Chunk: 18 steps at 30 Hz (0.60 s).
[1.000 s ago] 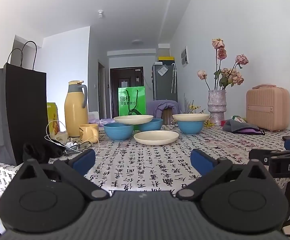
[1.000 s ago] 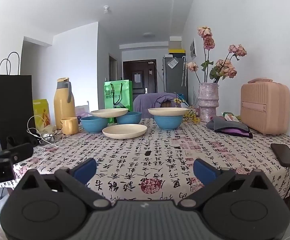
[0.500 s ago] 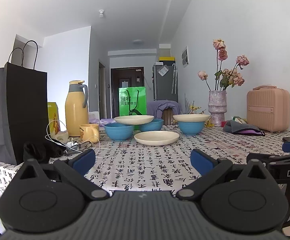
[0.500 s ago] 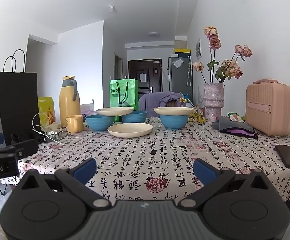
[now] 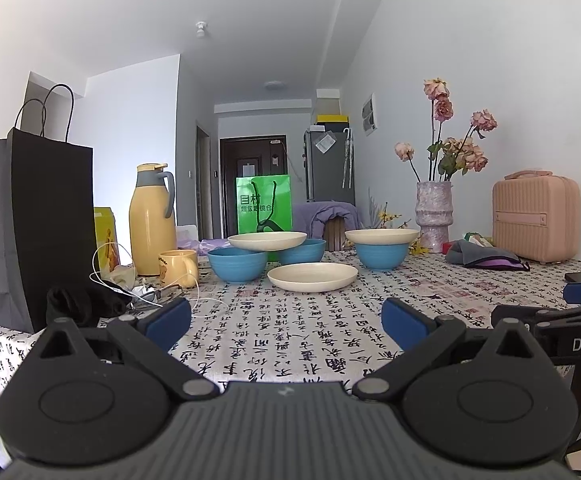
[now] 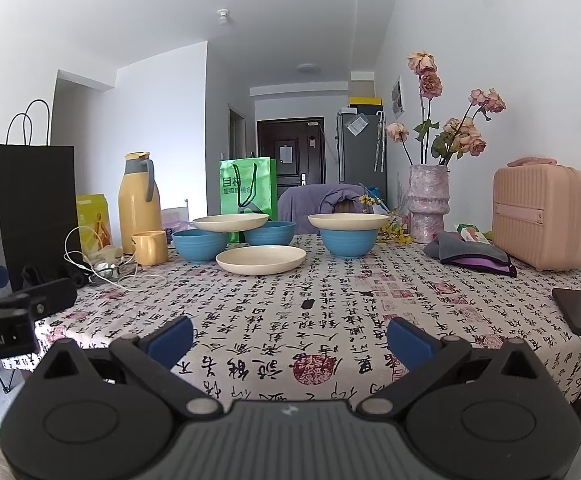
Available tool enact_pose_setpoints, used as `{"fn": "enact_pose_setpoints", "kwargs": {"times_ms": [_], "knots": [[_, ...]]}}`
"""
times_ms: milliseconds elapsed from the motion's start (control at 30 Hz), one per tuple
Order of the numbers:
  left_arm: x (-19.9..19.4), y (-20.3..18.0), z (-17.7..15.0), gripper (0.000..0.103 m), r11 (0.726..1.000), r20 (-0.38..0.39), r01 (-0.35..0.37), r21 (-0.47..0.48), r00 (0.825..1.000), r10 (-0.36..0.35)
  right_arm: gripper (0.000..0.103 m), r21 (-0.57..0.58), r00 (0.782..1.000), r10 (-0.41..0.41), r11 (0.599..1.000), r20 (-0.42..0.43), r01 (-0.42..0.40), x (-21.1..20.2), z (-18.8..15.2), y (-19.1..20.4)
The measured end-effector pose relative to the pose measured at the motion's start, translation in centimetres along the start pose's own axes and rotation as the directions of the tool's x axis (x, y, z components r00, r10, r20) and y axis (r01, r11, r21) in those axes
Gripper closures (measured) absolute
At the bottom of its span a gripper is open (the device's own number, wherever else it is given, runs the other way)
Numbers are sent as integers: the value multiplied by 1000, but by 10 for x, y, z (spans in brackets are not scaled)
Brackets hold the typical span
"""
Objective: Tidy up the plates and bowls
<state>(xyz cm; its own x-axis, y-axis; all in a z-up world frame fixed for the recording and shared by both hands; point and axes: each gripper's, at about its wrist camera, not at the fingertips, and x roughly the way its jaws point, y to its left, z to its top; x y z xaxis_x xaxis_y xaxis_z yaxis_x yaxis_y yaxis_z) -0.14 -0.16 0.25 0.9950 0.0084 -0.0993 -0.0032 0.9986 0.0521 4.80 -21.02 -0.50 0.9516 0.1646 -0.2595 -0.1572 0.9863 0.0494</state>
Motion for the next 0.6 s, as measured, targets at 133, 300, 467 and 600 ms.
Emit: {"fn": "enact_pose_setpoints", "kwargs": {"times_ms": [133, 300, 467, 600], "knots": [[0, 0, 0, 0, 1000, -4, 2, 3, 1000, -2, 0, 1, 1000, -1, 1000, -2, 1, 0, 0, 1], [0, -1, 0, 0, 1000, 4, 1, 10, 1000, -2, 0, 5, 1000, 3, 1000, -4, -3, 1, 0, 0], [0, -1, -1, 0, 1000, 6, -1, 12, 1000, 1, 0, 15, 1000, 7, 1000, -8, -7, 3, 0, -2], [0, -2, -1, 0, 1000, 8, -4, 10, 1000, 4, 0, 1, 1000, 11, 1000, 3, -11, 1, 1, -1]]}}
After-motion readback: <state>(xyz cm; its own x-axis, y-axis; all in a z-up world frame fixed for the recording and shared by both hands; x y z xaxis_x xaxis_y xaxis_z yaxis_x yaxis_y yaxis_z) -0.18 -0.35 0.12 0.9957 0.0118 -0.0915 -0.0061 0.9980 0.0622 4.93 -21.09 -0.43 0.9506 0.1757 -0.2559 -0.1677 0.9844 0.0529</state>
